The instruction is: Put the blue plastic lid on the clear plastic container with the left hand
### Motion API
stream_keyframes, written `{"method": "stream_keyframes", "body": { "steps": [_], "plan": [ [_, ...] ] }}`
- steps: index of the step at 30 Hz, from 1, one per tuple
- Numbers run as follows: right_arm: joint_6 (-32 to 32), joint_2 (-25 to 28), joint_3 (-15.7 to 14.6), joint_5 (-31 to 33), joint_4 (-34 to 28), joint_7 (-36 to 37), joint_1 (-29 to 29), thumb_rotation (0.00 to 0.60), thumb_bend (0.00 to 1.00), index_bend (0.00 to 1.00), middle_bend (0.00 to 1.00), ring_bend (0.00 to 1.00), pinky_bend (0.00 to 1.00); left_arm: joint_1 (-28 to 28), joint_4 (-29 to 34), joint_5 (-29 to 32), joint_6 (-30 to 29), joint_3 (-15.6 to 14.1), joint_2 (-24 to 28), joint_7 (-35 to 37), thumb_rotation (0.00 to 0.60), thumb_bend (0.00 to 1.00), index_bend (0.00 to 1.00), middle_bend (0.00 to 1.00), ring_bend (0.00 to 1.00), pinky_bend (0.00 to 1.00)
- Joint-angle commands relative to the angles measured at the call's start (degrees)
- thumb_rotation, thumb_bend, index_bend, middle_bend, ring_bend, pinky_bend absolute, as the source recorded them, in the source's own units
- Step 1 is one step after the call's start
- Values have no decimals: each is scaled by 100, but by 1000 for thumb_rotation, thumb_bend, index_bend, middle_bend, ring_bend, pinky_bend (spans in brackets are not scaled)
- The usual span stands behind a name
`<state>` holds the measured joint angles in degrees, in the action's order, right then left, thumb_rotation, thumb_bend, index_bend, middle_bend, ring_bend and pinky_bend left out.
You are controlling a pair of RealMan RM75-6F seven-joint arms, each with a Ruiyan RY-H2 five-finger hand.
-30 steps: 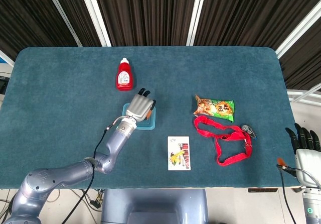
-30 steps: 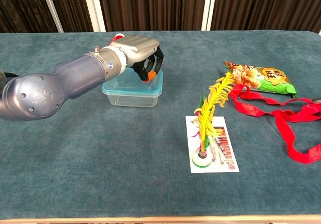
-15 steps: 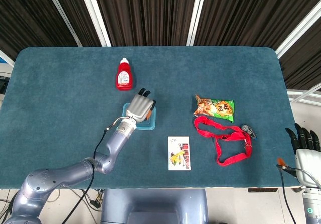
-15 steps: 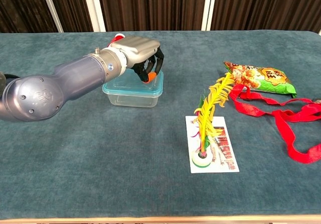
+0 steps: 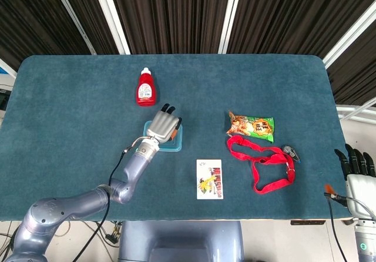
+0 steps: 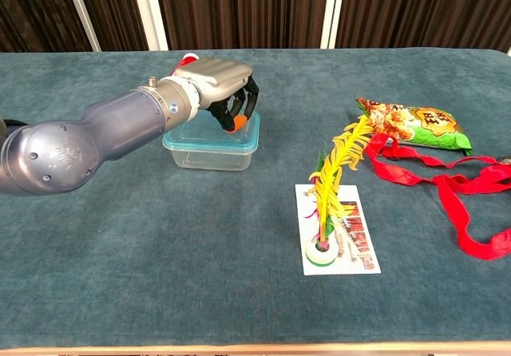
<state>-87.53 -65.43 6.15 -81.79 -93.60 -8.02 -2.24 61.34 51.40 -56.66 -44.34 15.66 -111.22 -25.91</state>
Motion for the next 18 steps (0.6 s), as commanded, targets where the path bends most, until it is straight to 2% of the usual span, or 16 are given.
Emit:
{"method": "stream_keyframes", "body": {
  "steps": [1,10,15,18],
  "plan": [
    [0,1,-1,0,-1,1,1,600,268,137,0,33,0,4,119,-35,-94,57,65,5,600,479,634,582,160,126],
    [0,-6,-11,-23,9,-10,-3,600,269,138,0,33,0,-38,948,138,-309,249,514,-232,600,479,636,582,160,126],
    [4,-15,-19,-26,15,-36,-3,600,268,137,0,33,0,-161,1911,653,-391,351,1005,-556,600,479,636,582,160,126],
    [5,-18,-19,-24,17,-43,-3,600,269,137,0,33,0,-201,2434,927,-487,311,1279,-831,600,479,640,582,160,126]
  ]
}}
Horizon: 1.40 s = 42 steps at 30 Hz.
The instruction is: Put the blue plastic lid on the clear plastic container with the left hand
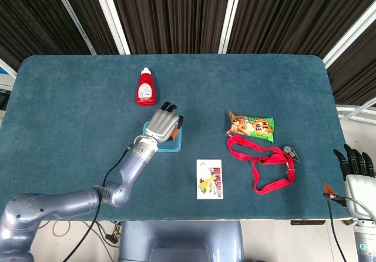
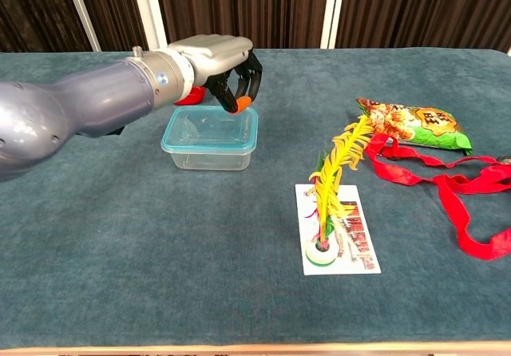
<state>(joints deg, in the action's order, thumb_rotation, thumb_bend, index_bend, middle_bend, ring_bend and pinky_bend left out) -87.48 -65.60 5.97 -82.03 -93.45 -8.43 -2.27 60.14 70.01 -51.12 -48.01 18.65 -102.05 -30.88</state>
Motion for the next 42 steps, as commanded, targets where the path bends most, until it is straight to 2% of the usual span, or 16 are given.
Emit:
{"method": "stream_keyframes", "body": {
  "steps": [1,7,11,14,19,28,42],
  "plan": [
    [0,-1,-1,-2,2,-5,0,600,269,138,0,33,0,-92,758,495,-160,0,454,-432,600,479,641,583,160,126],
    [-10,-8,-7,-15,3,-14,3,600,269,137,0,33,0,-186,2051,1359,-451,-108,1118,-915,600,479,641,583,166,128],
    [-1,-7,-14,-19,1,-14,2,600,268,137,0,33,0,-272,2683,1582,-639,-392,1533,-1150,600,479,642,582,166,128],
    [7,-9,-24,-28,-1,-25,0,600,268,138,0,34,0,-339,2862,1576,-699,-583,1660,-1131,600,479,643,581,166,128],
    [-18,-8,-20,-27,-8,-29,12,600,269,137,0,33,0,-406,2642,1330,-719,-718,1534,-872,600,479,644,582,166,128],
    [2,2,2,22,-11,-5,9,600,268,137,0,33,0,-367,1773,704,-604,-841,891,-405,600,480,649,582,166,127],
    [7,17,18,62,-41,-19,12,600,268,138,0,33,0,-126,1429,921,-467,-782,453,-488,600,480,652,582,166,124]
  ]
}}
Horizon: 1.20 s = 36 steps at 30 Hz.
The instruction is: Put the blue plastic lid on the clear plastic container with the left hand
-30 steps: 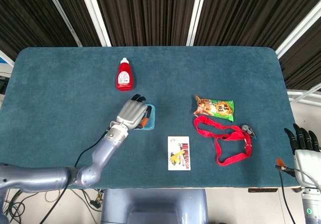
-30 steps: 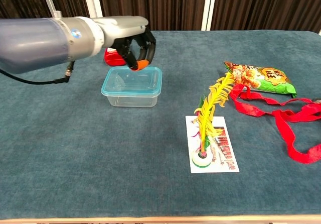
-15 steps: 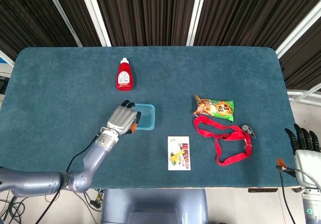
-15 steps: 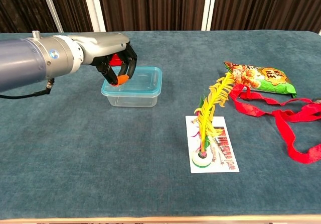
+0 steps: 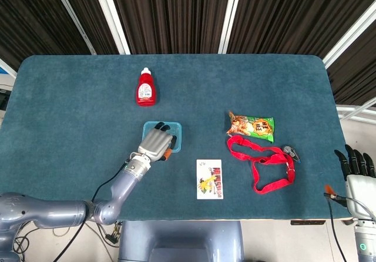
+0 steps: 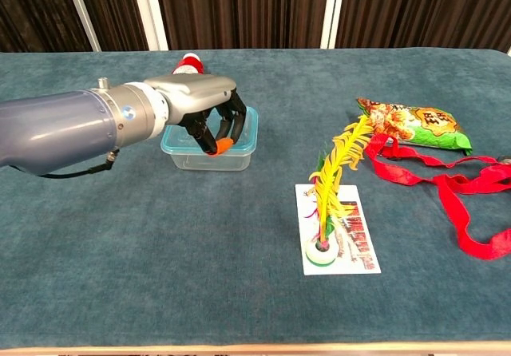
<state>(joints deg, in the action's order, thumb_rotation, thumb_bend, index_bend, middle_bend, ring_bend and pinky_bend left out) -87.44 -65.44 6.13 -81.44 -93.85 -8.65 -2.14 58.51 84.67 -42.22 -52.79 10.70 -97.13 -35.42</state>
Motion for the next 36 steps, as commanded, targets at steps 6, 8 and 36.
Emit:
{"method": "stream_keyframes", "body": {
  "steps": [6,8,36],
  "plan": [
    [12,5,2,7,-2,8,-5,600,268,138,0,33,0,130,-79,116,7,58,-136,-101,600,479,652,582,166,124],
    [16,6,3,9,-5,9,-6,600,268,137,0,34,0,148,-82,138,5,55,-153,-118,600,479,652,582,166,124],
    [68,28,-6,46,-49,30,-11,600,268,138,0,33,0,123,-452,-183,-104,-194,-431,-134,600,479,652,582,166,121]
  ]
}}
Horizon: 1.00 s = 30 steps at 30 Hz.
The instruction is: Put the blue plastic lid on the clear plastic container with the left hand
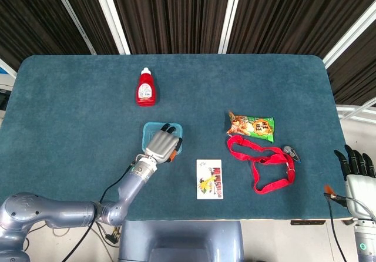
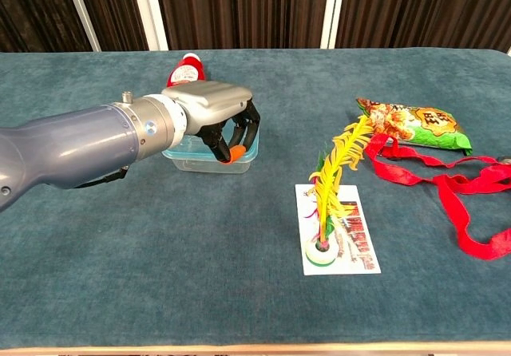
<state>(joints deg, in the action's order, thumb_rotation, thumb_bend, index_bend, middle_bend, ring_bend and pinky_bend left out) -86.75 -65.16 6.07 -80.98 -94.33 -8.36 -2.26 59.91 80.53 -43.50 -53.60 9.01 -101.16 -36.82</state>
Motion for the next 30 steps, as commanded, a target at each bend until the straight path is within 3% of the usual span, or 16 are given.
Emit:
{"method": "stream_keyframes", "body": {
  "steps": [1,20,30],
  "plan": [
    [-4,-1,2,-1,1,-3,0,600,268,138,0,33,0,-21,-58,-78,-21,-40,-36,-2,600,479,652,582,166,121],
    [-21,2,4,-12,3,9,2,600,268,138,0,33,0,-134,-568,-635,-148,-268,-312,-228,600,479,657,586,166,115],
    [-20,2,4,-10,0,4,1,600,269,137,0,33,0,-212,-708,-703,-104,-252,-367,-302,600,479,657,586,166,114]
  ]
}}
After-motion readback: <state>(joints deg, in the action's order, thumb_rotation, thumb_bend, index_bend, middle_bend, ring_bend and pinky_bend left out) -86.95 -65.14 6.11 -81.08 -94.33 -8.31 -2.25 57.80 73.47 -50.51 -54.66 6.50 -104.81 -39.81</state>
